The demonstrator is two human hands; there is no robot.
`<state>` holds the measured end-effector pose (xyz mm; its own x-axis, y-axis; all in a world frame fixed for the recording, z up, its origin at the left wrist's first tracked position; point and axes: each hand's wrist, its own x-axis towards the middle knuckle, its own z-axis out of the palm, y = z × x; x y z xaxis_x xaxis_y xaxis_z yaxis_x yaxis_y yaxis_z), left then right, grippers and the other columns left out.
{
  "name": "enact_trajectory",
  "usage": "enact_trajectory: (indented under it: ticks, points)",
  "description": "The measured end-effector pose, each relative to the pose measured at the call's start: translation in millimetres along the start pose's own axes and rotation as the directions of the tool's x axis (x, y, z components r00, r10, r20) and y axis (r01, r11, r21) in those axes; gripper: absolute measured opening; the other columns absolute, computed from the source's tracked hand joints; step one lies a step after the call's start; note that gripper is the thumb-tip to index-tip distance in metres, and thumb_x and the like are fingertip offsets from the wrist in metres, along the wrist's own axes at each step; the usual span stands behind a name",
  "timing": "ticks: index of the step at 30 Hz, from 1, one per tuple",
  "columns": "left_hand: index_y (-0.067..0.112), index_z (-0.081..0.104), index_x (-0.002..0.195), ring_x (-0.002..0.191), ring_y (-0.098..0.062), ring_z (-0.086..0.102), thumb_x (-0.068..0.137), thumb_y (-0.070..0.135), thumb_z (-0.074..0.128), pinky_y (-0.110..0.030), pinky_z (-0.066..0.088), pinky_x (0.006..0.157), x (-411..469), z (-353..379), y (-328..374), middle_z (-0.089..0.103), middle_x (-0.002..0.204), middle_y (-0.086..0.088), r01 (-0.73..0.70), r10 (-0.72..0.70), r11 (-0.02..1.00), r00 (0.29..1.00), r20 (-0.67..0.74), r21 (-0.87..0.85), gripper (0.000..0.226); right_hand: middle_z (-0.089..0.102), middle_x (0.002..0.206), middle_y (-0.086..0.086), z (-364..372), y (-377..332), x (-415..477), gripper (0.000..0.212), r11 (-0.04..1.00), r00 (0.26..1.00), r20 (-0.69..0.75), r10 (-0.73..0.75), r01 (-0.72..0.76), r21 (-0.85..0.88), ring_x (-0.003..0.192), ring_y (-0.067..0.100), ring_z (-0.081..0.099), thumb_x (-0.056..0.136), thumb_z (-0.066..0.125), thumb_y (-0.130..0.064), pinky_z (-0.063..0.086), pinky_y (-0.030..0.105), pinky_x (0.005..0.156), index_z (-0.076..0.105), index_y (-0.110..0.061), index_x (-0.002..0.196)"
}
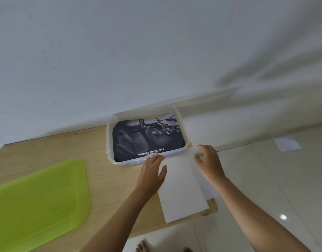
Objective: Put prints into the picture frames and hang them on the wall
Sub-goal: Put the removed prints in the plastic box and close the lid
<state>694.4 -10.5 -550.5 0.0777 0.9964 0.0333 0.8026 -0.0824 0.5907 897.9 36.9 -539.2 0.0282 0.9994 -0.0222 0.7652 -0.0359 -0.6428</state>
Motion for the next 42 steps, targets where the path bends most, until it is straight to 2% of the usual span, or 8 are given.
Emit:
enact_trajectory:
  ticks: [7,10,14,19,26,31,35,42]
  points:
    - [0.015,0.019,0.147,0.145,-0.018,-0.001,0.097,0.042,0.033,-0.030,0.010,0.116,-73,61,4,0.005,0.157,-0.001,0.289,-0.302,0.943,0.951,0.062,0.167,0.059,0.049,0.119,0.012,9,59,-44,0.037,0.978,0.931,0.301,0.207,-0.191,-0.081,0.111,0.026,0.049,0.092,0.051,-0.023,0.043,0.031,0.086,0.047,-0.005,0.123]
    - [0.016,0.005,0.148,0.144,-0.015,-0.009,0.085,0.063,0.008,-0.026,-0.002,0.114,-88,76,10,-0.006,0.157,0.000,0.325,-0.347,0.919,0.935,0.069,0.222,0.079,0.048,0.099,0.007,12,69,-54,0.019,0.981,0.931,0.311,0.194,-0.184,-0.061,0.093,0.024,0.049,0.087,0.053,-0.020,0.040,0.028,0.072,0.050,-0.007,0.101]
    - [0.014,0.006,0.148,0.137,-0.006,-0.015,0.074,0.064,-0.002,-0.024,-0.006,0.111,-99,87,21,-0.006,0.156,0.001,0.344,-0.361,0.917,0.931,0.051,0.200,0.090,0.045,0.101,0.007,11,73,-67,0.022,0.987,0.951,0.270,0.152,-0.161,0.013,0.092,0.023,0.049,0.086,0.052,-0.012,0.039,0.027,0.072,0.053,-0.004,0.107]
    - [0.013,0.003,0.148,0.144,-0.013,-0.010,0.097,0.047,0.030,-0.026,0.002,0.115,-107,87,32,-0.011,0.156,0.001,0.355,-0.381,0.910,0.920,0.094,0.213,0.067,0.047,0.090,0.007,7,76,-87,0.016,0.976,0.963,0.237,0.125,-0.163,0.146,0.081,0.023,0.049,0.086,0.050,-0.008,0.037,0.026,0.066,0.058,-0.006,0.100]
    - [0.012,0.004,0.148,0.145,-0.018,-0.006,0.096,0.047,0.031,-0.031,0.005,0.116,-104,90,36,-0.006,0.157,-0.003,0.368,-0.401,0.898,0.910,0.103,0.242,0.068,0.060,0.114,-0.002,6,69,-100,0.047,0.932,0.957,0.280,0.078,-0.170,0.321,0.103,0.016,0.056,0.085,0.054,-0.005,0.044,0.020,0.082,0.048,-0.018,0.130]
    - [0.017,0.009,0.148,0.145,-0.021,-0.004,0.094,0.050,0.036,-0.039,0.011,0.116,-89,76,36,-0.002,0.157,-0.003,0.341,-0.363,0.919,0.928,0.088,0.200,0.070,0.061,0.118,-0.005,-10,65,-100,0.051,0.892,0.951,0.298,0.083,-0.204,0.403,0.101,0.009,0.057,0.086,0.046,-0.001,0.045,0.004,0.068,0.051,-0.025,0.130]
    - [0.019,0.011,0.148,0.145,-0.021,-0.004,0.091,0.050,0.044,-0.041,0.015,0.115,-65,45,39,0.002,0.158,-0.001,0.250,-0.253,0.965,0.967,0.019,0.083,0.072,0.062,0.118,-0.011,-32,57,-102,0.051,0.872,0.955,0.297,0.022,-0.164,0.462,0.112,0.014,0.057,0.085,0.043,0.003,0.045,0.024,0.095,0.057,-0.025,0.124]
    - [0.029,0.010,0.148,0.135,-0.021,0.031,0.086,0.051,0.053,-0.042,0.032,0.108,-54,-16,30,0.025,0.151,0.003,0.149,-0.133,0.974,0.985,0.107,-0.168,0.078,0.064,0.117,-0.013,-51,36,-100,0.052,0.792,0.958,0.285,-0.014,-0.163,0.588,0.115,0.007,0.057,0.085,0.046,0.008,0.039,0.027,0.103,0.060,-0.030,0.118]
